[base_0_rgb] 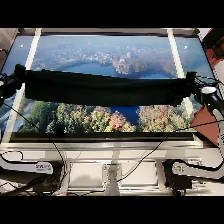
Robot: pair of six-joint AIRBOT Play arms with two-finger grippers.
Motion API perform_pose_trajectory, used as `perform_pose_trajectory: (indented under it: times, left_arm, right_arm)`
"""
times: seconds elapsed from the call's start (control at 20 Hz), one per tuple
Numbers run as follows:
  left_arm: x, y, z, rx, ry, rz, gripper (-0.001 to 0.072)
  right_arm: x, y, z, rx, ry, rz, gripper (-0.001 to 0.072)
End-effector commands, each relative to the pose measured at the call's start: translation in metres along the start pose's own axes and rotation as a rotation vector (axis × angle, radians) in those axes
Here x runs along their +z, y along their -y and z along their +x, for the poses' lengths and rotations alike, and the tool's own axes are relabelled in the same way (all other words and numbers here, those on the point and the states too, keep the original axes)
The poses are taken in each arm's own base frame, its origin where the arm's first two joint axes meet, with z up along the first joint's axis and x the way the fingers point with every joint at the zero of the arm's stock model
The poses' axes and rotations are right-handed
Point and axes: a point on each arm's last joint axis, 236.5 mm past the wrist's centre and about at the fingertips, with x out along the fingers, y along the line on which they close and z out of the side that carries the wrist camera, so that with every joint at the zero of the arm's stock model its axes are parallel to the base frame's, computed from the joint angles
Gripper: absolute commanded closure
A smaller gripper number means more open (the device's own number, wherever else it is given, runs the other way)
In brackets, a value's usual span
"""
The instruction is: Fold the clothes and pants, and hang the long-sleeved shirts on hangers.
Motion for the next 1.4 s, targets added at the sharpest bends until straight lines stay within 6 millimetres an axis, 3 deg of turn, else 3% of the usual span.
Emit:
perform_pose_trajectory:
  times: [0.0,0.15,0.25,0.4,0.45,0.55,0.6,0.7,0.8,0.9,0.95,1.0,1.1,1.2,1.25,1.3,1.35]
  left_arm:
    - [0.017,0.016,0.012,0.009,0.110,0.000,0.0674]
    - [0.028,0.010,0.013,0.033,0.163,0.001,0.0674]
    - [0.016,0.000,0.023,0.051,0.138,-0.002,0.0674]
    - [-0.012,-0.013,0.042,0.077,0.085,0.002,0.0662]
    - [-0.019,-0.016,0.046,0.083,0.071,0.004,0.0568]
    - [-0.019,-0.016,0.047,0.083,0.072,0.006,-0.0010]
    - [-0.013,-0.015,0.046,0.080,0.083,0.007,0.0007]
    - [0.010,-0.005,0.038,0.063,0.122,0.043,0.0009]
    - [0.038,0.010,0.020,0.057,0.171,0.206,0.0012]
    - [0.051,0.019,-0.002,0.060,0.148,0.407,0.0014]
    - [0.049,0.015,-0.013,0.062,0.091,0.444,0.0100]
    - [0.042,0.005,-0.020,0.061,0.015,0.431,0.0246]
    - [0.011,-0.027,-0.033,0.067,-0.196,0.357,0.0267]
    - [-0.021,-0.057,-0.044,0.097,-0.372,0.269,0.0246]
    - [-0.033,-0.068,-0.046,0.110,-0.428,0.228,0.0069]
    - [-0.042,-0.073,-0.047,0.115,-0.468,0.186,-0.0008]
    - [-0.050,-0.077,-0.047,0.119,-0.499,0.167,-0.0008]
  right_arm:
    - [0.016,-0.004,0.010,0.029,0.092,0.066,0.0661]
    - [0.026,-0.023,0.016,0.073,0.144,0.053,0.0661]
    - [0.019,-0.027,0.029,0.073,0.132,0.038,0.0661]
    - [0.012,-0.017,0.050,0.045,0.116,0.031,0.0660]
    - [0.010,-0.014,0.053,0.037,0.107,0.028,0.0607]
    - [0.009,-0.016,0.052,0.036,0.103,-0.020,0.0256]
    - [0.009,-0.021,0.050,0.039,0.102,-0.090,0.0202]
    - [0.011,-0.040,0.045,0.060,0.105,-0.259,0.0202]
    - [0.013,-0.068,0.035,0.090,0.121,-0.535,0.0202]
    - [0.008,-0.092,0.025,0.116,0.110,-0.720,0.0202]
    - [0.005,-0.099,0.022,0.126,0.097,-0.762,0.0202]
    - [0.000,-0.104,0.019,0.133,0.077,-0.787,0.0202]
    - [-0.006,-0.105,0.017,0.133,0.048,-0.816,0.0202]
    - [-0.011,-0.098,0.018,0.115,0.017,-0.858,0.0202]
    - [-0.013,-0.094,0.019,0.105,0.005,-0.877,0.0202]
    - [-0.014,-0.092,0.019,0.097,-0.003,-0.890,0.0203]
    - [-0.014,-0.091,0.019,0.094,-0.006,-0.898,0.0202]
